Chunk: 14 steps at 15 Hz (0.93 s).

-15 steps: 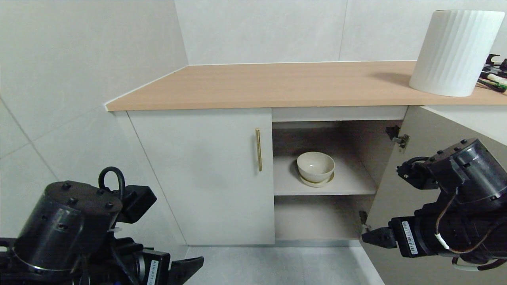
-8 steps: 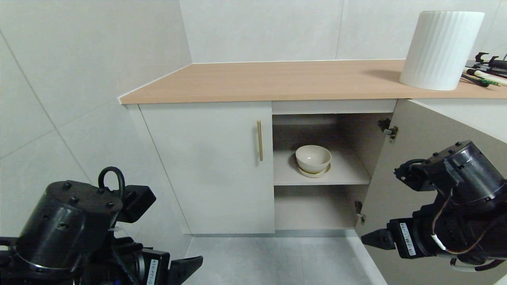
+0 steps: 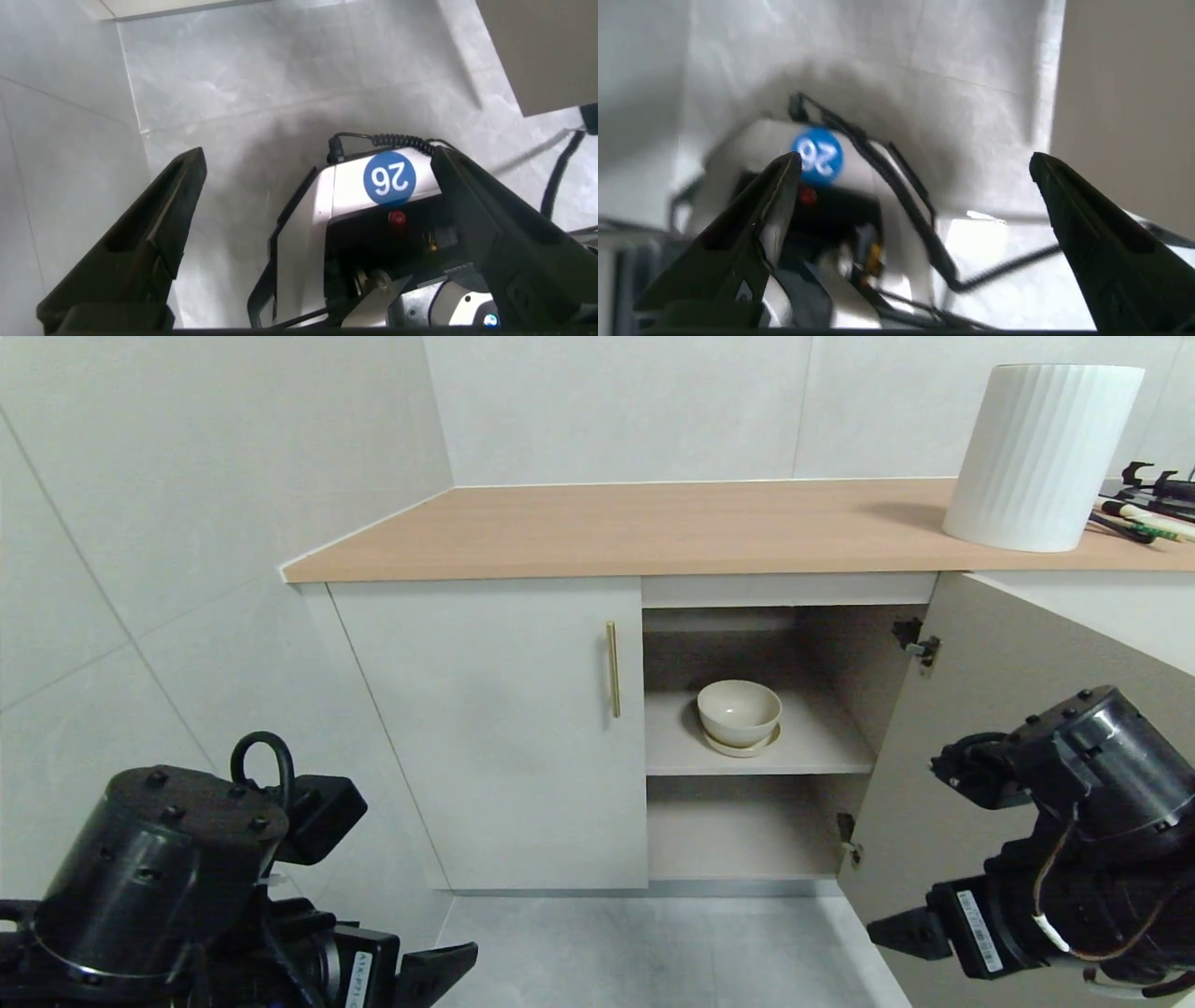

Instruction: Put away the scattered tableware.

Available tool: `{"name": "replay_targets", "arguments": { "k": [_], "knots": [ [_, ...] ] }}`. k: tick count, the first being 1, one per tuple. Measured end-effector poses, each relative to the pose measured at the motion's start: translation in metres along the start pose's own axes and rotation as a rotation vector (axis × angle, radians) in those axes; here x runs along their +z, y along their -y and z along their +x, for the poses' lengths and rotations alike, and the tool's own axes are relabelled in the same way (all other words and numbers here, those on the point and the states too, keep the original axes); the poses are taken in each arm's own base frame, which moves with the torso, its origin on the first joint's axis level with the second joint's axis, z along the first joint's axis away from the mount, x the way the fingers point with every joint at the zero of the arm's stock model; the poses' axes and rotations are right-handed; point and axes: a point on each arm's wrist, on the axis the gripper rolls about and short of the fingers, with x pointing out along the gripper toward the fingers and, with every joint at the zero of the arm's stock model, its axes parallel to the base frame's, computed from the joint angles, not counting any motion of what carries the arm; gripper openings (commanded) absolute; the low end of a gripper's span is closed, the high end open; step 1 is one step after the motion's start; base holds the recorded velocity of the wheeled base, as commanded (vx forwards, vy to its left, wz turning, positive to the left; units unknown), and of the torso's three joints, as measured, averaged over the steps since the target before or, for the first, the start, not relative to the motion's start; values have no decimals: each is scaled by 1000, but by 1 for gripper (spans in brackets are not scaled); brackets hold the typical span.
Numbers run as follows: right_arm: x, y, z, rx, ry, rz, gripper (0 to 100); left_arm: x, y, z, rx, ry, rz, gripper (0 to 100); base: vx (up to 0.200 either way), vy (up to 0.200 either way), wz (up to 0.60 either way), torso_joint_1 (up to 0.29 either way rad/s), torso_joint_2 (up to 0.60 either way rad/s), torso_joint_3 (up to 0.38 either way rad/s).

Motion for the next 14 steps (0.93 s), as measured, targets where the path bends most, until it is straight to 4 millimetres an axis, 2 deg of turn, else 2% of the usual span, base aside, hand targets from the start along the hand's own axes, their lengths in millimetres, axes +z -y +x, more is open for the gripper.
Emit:
{"name": "replay_targets", "arguments": {
  "k": [3,7,12,14],
  "knots": [
    [-19,4,-20,-4,-92,-129,100,0,0,0,0,-1,1,100,0,-200,0,2,5,4],
    [-52,12,-59,27,-189,-341,100,0,0,0,1,-1,1,100,0,-200,0,0,1,1],
    [-70,27,-88,34,-168,-427,100,-1,0,0,2,-2,1,100,0,0,0,0,0,0],
    [-71,32,-92,-46,-120,-417,100,0,0,0,1,0,0,100,0,0,0,0,0,0]
  ]
}}
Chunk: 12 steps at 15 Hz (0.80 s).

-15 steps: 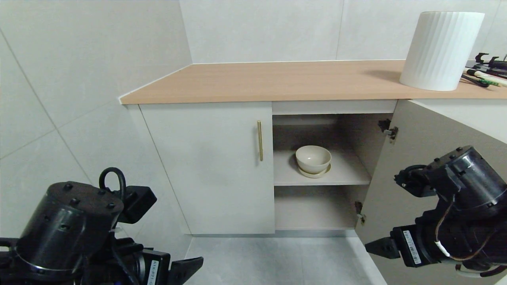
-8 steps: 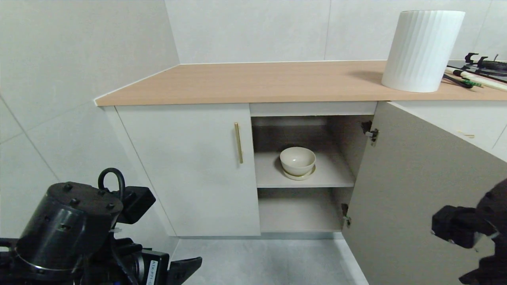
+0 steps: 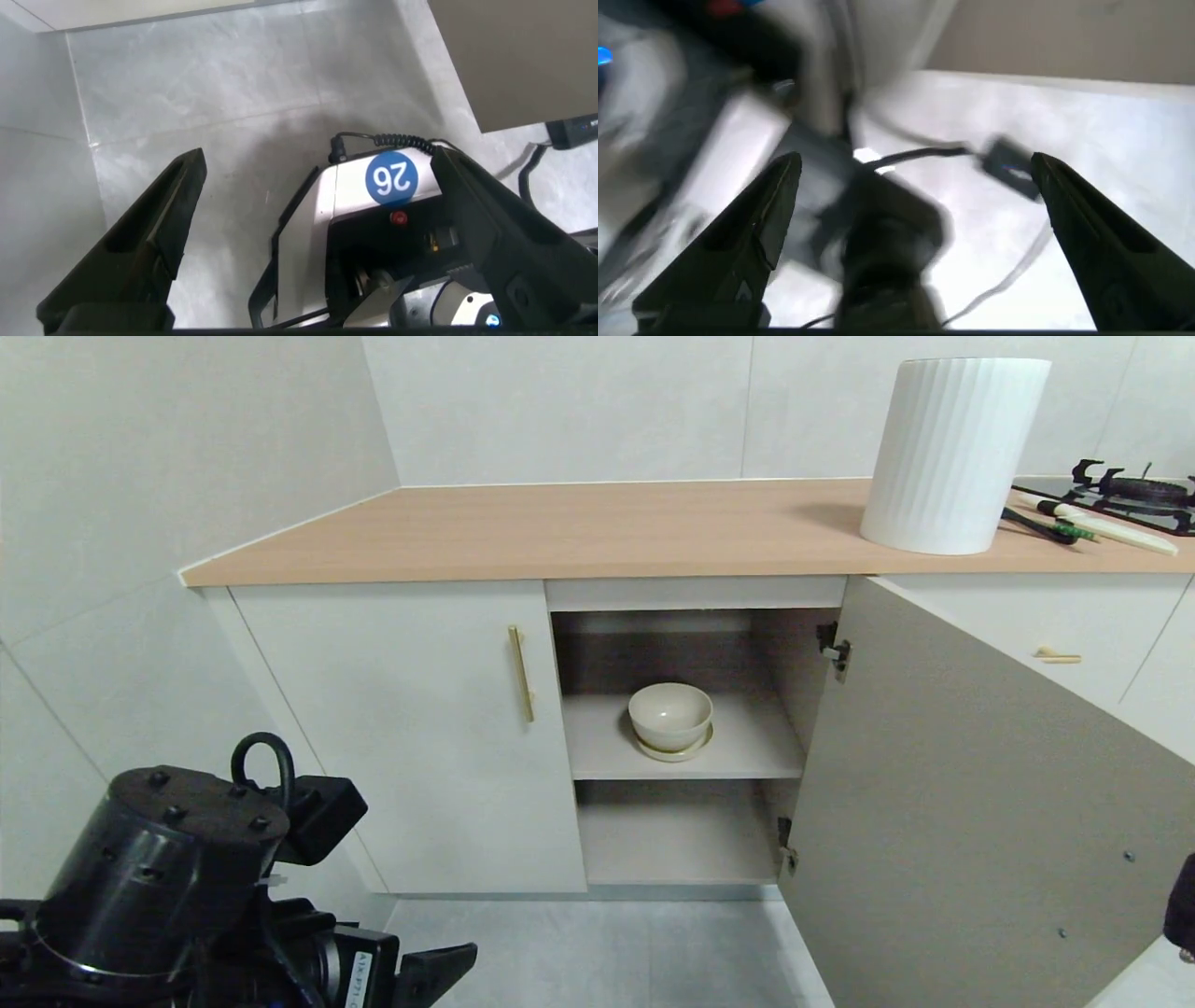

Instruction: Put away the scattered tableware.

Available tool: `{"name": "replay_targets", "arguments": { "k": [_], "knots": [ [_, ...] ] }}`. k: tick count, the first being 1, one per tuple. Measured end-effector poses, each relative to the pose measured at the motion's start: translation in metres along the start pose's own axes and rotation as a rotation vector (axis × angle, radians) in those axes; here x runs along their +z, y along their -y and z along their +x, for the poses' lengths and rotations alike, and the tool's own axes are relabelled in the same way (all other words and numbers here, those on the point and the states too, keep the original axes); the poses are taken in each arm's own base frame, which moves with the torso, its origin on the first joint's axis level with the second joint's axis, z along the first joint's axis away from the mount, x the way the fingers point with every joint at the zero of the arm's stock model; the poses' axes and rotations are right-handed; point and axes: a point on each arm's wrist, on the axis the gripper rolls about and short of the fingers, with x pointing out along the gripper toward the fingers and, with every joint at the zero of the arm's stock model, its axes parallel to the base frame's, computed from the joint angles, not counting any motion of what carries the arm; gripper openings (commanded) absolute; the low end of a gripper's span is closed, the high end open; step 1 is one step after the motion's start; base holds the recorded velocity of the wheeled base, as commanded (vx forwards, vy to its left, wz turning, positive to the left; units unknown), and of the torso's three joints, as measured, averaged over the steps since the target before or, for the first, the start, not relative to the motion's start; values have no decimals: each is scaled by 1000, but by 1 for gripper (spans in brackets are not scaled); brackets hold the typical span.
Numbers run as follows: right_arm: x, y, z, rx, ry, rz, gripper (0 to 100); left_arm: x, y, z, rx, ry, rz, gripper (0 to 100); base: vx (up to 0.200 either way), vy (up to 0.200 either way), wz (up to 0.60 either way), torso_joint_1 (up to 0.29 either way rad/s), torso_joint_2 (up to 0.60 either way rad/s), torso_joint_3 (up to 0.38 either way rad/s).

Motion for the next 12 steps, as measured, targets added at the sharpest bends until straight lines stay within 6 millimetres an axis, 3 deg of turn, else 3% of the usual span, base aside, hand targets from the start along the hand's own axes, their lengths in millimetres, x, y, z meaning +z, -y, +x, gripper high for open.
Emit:
{"name": "replay_targets", "arguments": {
  "k": [12],
  "knots": [
    [1,49,-24,-312,39,344,100,0,0,0,0,-1,0,100,0,0,0,0,0,0]
  ]
}}
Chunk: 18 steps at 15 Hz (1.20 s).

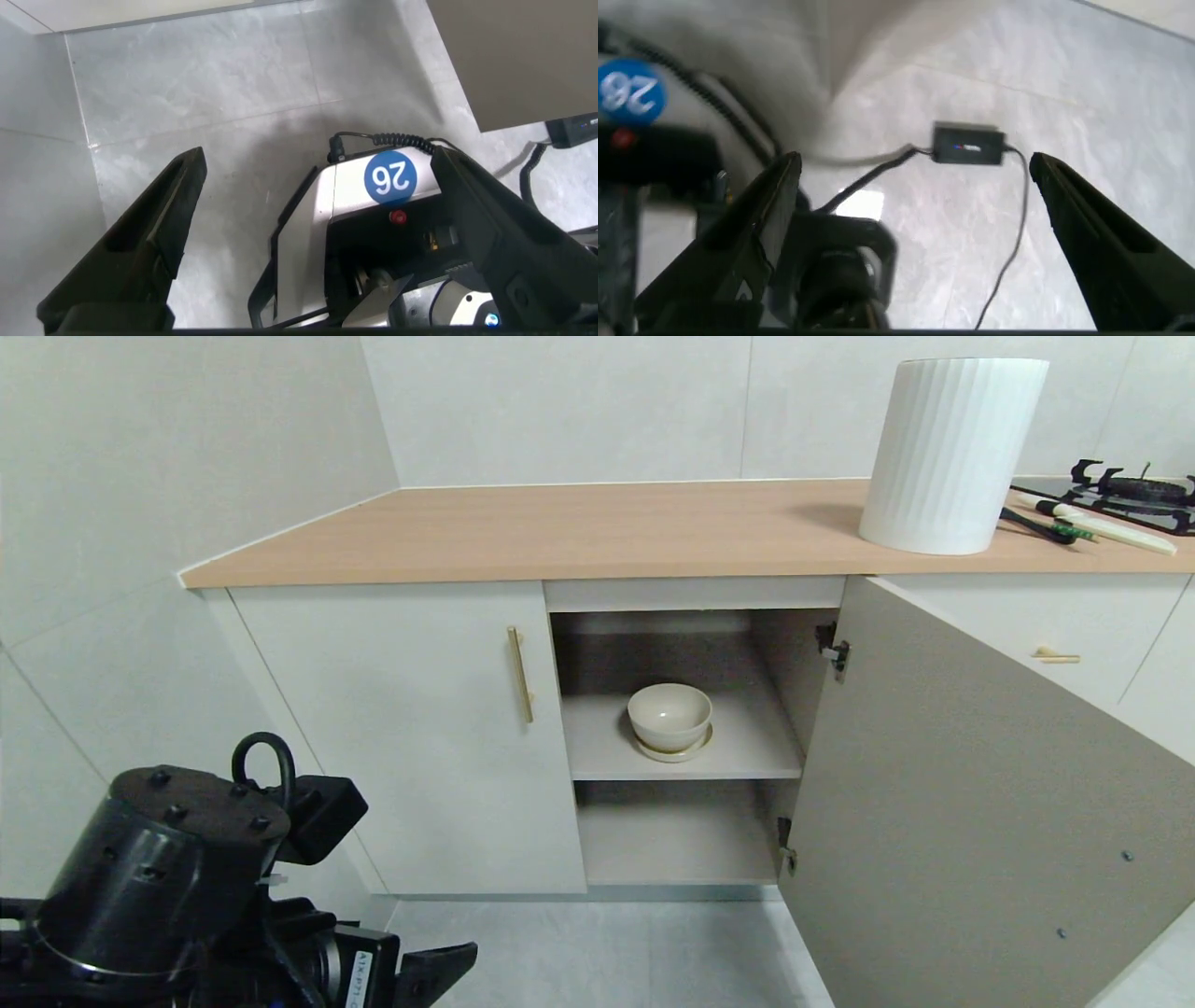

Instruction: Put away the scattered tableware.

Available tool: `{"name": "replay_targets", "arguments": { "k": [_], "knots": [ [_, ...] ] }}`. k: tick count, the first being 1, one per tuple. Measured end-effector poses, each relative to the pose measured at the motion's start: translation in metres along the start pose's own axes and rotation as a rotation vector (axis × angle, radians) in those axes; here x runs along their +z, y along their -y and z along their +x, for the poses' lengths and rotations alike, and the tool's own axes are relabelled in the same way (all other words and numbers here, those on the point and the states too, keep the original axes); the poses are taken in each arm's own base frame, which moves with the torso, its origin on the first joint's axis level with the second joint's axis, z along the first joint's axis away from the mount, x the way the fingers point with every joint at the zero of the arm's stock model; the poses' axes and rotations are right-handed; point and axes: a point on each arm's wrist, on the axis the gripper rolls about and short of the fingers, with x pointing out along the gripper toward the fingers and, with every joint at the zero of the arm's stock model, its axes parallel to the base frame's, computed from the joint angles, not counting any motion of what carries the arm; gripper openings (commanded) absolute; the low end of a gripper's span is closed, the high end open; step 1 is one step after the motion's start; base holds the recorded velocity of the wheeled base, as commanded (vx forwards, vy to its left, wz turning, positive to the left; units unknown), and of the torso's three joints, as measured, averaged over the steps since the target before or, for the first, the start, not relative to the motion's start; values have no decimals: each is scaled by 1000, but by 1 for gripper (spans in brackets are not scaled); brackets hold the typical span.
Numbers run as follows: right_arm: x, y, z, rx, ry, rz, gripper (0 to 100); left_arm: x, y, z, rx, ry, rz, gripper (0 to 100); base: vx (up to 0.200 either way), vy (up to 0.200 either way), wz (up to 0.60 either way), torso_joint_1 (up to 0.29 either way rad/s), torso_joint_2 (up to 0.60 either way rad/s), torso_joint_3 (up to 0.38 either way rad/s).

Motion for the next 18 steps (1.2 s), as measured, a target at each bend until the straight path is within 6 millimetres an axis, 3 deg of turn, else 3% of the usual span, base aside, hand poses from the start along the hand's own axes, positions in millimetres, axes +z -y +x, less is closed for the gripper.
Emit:
{"name": "replay_targets", "arguments": {
  "k": [7,11,14,18],
  "knots": [
    [9,23,6,-125,-18,116,100,0,0,0,0,-1,0,100,0,0,0,0,0,0],
    [27,41,32,-189,-51,212,100,0,0,0,0,-1,0,100,0,0,0,0,0,0],
    [40,52,51,-136,-33,267,100,0,0,0,0,0,0,100,0,0,0,0,0,0],
    [45,55,62,-57,-30,284,100,0,0,0,0,0,0,100,0,0,0,0,0,0]
  ]
}}
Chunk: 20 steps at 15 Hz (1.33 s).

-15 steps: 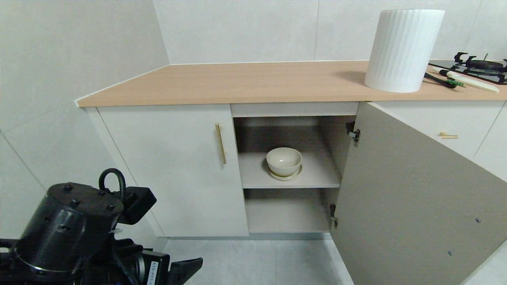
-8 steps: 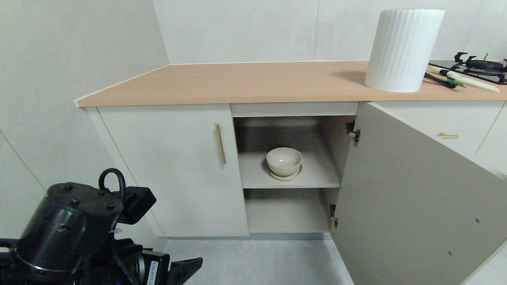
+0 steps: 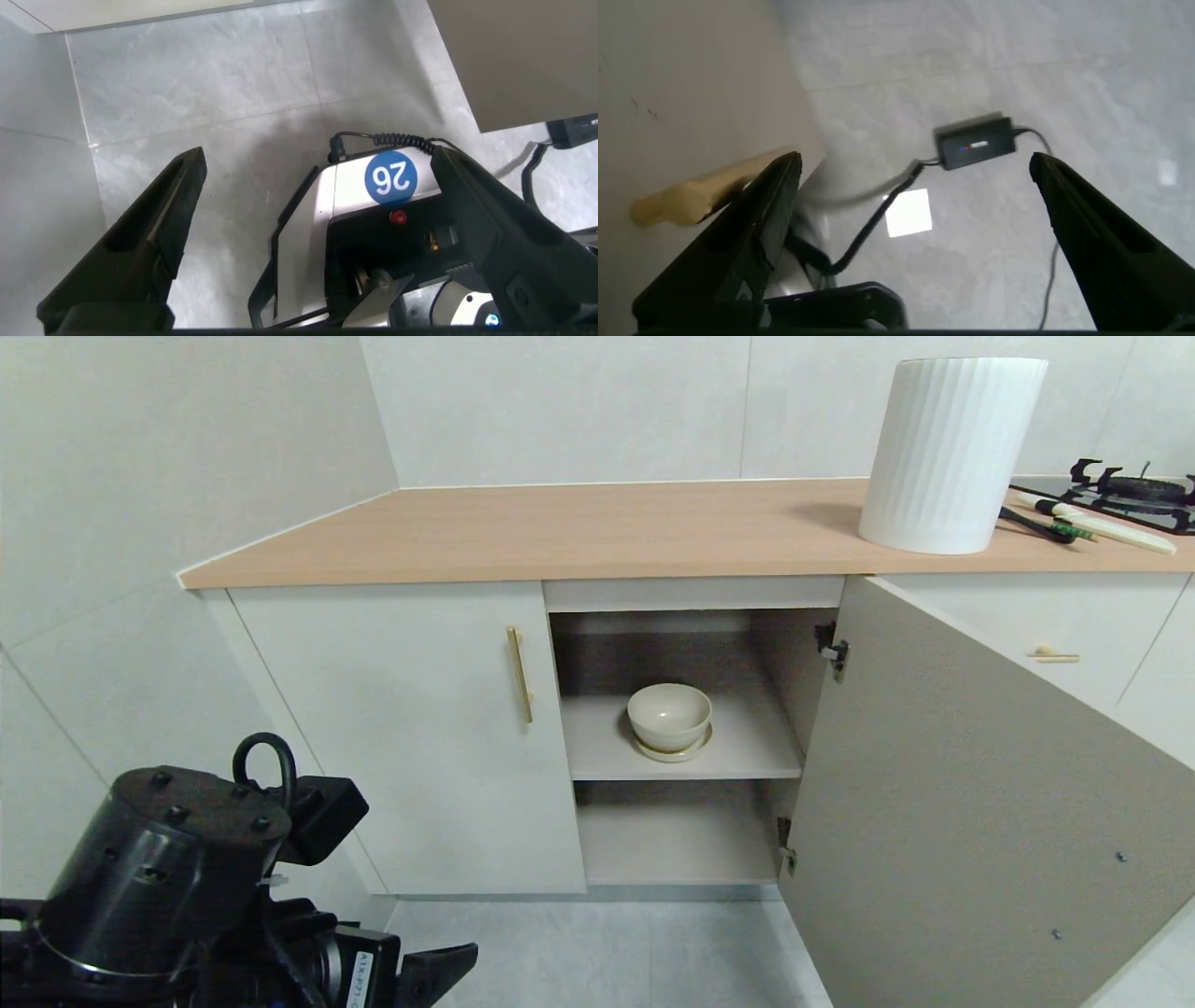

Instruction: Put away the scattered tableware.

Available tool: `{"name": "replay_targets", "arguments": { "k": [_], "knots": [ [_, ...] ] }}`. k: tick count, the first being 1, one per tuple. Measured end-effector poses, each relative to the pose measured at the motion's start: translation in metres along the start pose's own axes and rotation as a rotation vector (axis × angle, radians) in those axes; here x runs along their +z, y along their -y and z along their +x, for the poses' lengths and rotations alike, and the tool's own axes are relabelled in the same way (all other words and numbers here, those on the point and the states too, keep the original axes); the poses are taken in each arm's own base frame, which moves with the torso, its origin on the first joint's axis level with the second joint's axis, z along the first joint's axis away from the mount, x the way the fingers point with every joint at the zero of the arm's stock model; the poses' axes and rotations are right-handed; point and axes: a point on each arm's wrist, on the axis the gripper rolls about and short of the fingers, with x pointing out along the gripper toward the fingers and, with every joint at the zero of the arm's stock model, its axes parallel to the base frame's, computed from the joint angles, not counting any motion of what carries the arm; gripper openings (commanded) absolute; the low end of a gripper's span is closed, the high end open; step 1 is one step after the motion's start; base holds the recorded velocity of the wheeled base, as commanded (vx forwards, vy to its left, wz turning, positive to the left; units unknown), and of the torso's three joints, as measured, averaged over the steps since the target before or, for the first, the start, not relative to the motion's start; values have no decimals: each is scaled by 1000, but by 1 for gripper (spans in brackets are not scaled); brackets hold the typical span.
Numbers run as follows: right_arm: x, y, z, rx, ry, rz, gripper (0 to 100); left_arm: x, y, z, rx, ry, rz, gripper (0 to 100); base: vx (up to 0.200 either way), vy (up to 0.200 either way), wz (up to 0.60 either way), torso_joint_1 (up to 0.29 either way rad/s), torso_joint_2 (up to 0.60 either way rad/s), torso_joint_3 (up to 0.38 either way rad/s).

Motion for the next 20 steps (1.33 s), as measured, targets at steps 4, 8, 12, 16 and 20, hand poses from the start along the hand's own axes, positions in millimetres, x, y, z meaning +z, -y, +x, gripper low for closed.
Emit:
{"name": "replay_targets", "arguments": {
  "k": [4,8,12,16,20],
  "knots": [
    [3,-2,3,50,12,-1,100,0,0,0,1,0,0,100,0,0,0,0,0,0],
    [2,-8,3,100,15,-24,100,0,0,0,1,0,0,100,0,0,0,0,0,0],
    [-1,-22,5,151,16,-83,100,0,0,0,1,0,0,100,0,0,0,0,0,0],
    [-3,-40,13,203,80,-138,100,0,0,0,1,1,0,100,0,0,0,0,0,0],
    [-7,-59,19,263,150,-151,100,0,0,0,0,0,0,100,0,0,0,0,0,0]
  ]
}}
